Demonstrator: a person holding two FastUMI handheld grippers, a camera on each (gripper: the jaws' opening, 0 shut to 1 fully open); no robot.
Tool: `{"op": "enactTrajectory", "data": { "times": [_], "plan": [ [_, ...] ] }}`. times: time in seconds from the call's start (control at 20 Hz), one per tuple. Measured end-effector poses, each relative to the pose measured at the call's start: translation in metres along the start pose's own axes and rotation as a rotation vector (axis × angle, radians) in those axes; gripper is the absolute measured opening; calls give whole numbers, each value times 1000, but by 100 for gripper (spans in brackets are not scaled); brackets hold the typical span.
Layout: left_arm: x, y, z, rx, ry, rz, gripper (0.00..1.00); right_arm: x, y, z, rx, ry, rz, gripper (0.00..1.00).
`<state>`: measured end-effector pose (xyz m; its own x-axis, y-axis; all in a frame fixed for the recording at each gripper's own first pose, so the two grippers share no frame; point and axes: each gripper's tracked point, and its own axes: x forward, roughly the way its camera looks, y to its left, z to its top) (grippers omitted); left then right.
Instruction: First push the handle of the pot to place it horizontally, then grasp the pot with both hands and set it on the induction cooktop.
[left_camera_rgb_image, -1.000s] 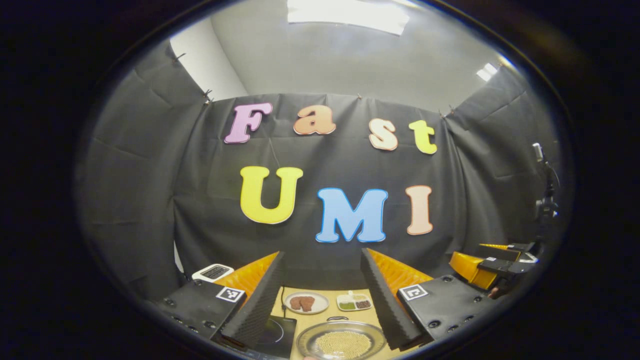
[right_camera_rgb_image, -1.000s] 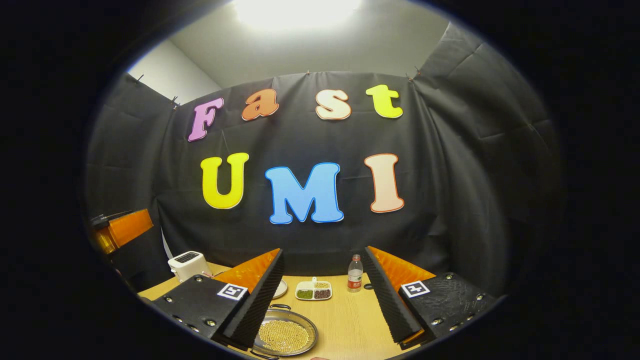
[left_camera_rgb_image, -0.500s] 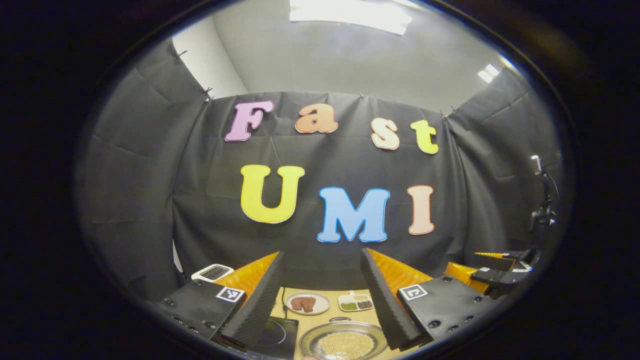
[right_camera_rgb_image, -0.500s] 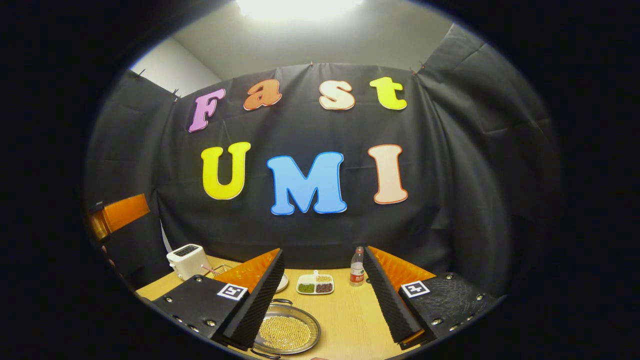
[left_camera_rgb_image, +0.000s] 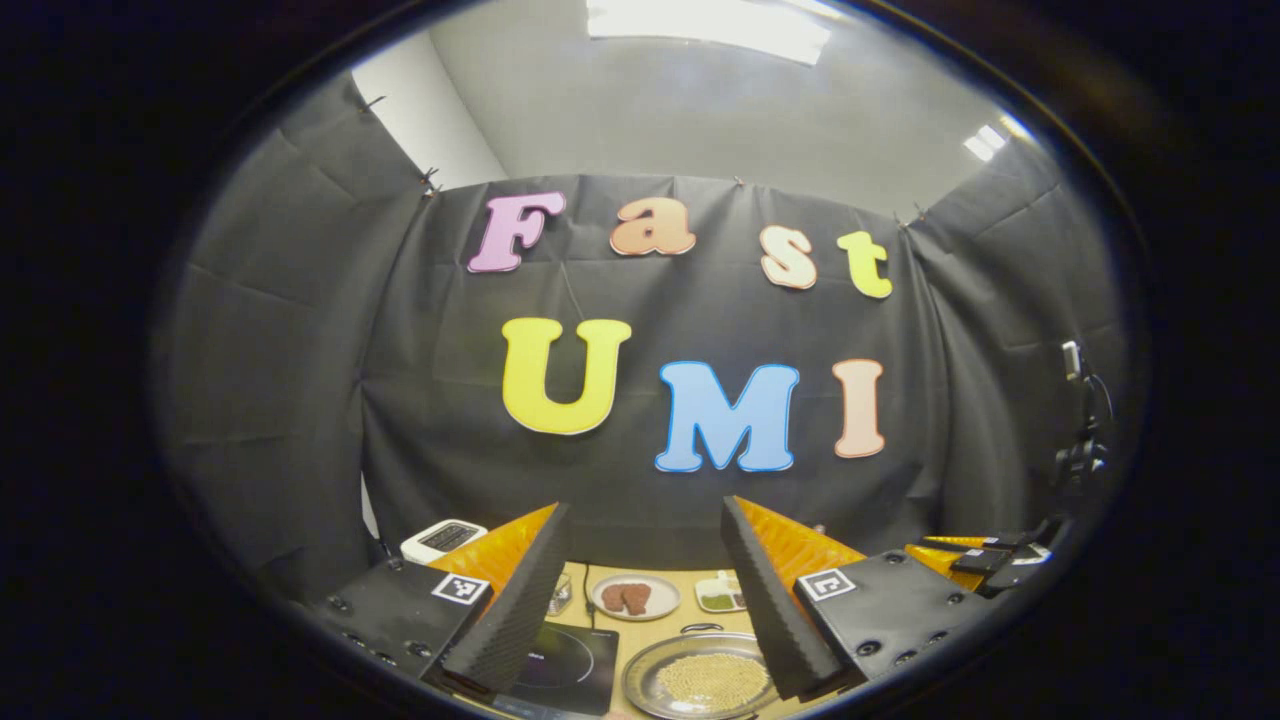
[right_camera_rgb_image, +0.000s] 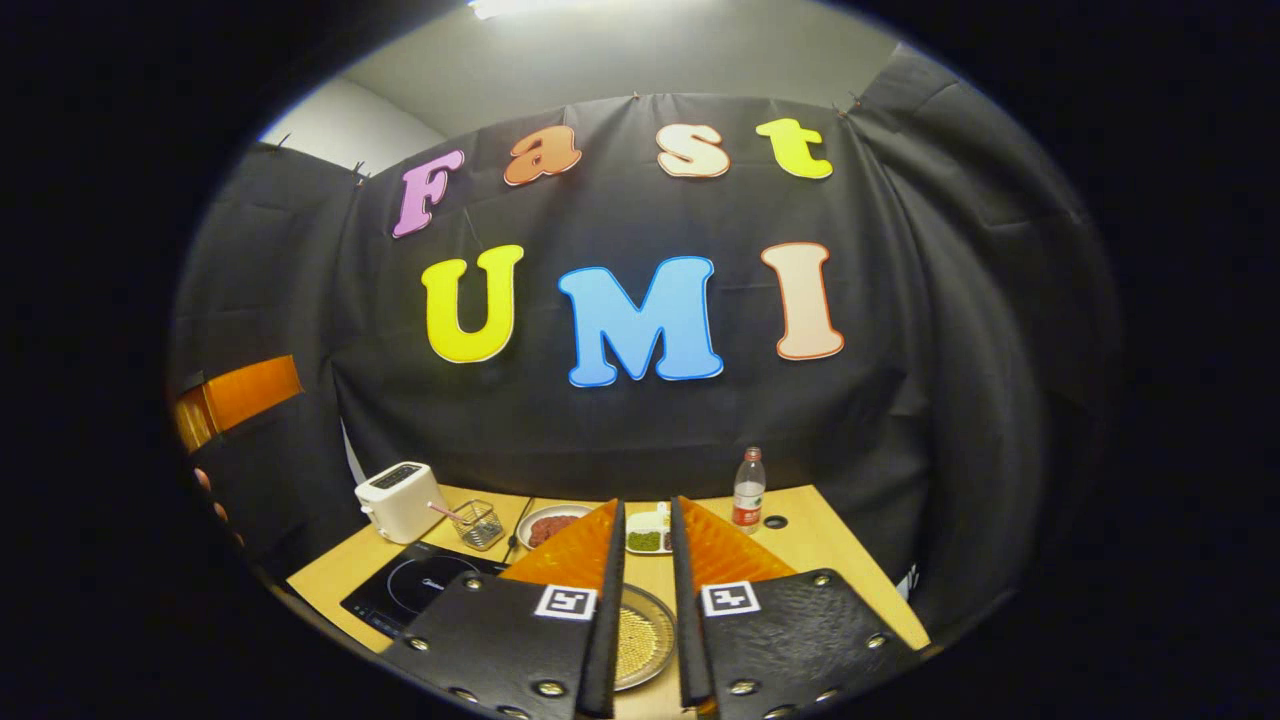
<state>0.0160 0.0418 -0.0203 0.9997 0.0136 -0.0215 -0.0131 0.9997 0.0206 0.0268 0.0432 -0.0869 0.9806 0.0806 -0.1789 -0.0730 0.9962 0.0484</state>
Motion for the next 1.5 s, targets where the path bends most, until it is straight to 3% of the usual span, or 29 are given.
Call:
{"op": "enactTrajectory", "data": {
  "times": [0.1, 0.2, 0.3, 0.45, 0.5, 0.85, 1.5],
  "plan": [
    [-6, 7, 2, -9, -1, 11, 99, 3, 6, -12, 10, 28, 24, 11],
    [-10, 14, 2, -14, 0, 17, 99, 0, 5, -26, 10, 78, 16, 5],
    [-14, 19, 3, -6, -2, 28, 99, 1, 13, -45, 1, 142, 36, 6],
    [-20, 27, 0, -8, 3, 40, 99, -3, 39, -94, 69, 322, 124, 6],
    [-23, 29, 0, -12, 4, 44, 94, -4, 44, -108, 97, 377, 144, 6],
    [-39, 50, -4, -20, 4, 80, 96, -16, 75, -197, 196, 711, 250, 6],
    [-53, 84, -17, -14, 41, 146, 96, -29, 132, -290, 124, 960, 350, 6]
  ]
}}
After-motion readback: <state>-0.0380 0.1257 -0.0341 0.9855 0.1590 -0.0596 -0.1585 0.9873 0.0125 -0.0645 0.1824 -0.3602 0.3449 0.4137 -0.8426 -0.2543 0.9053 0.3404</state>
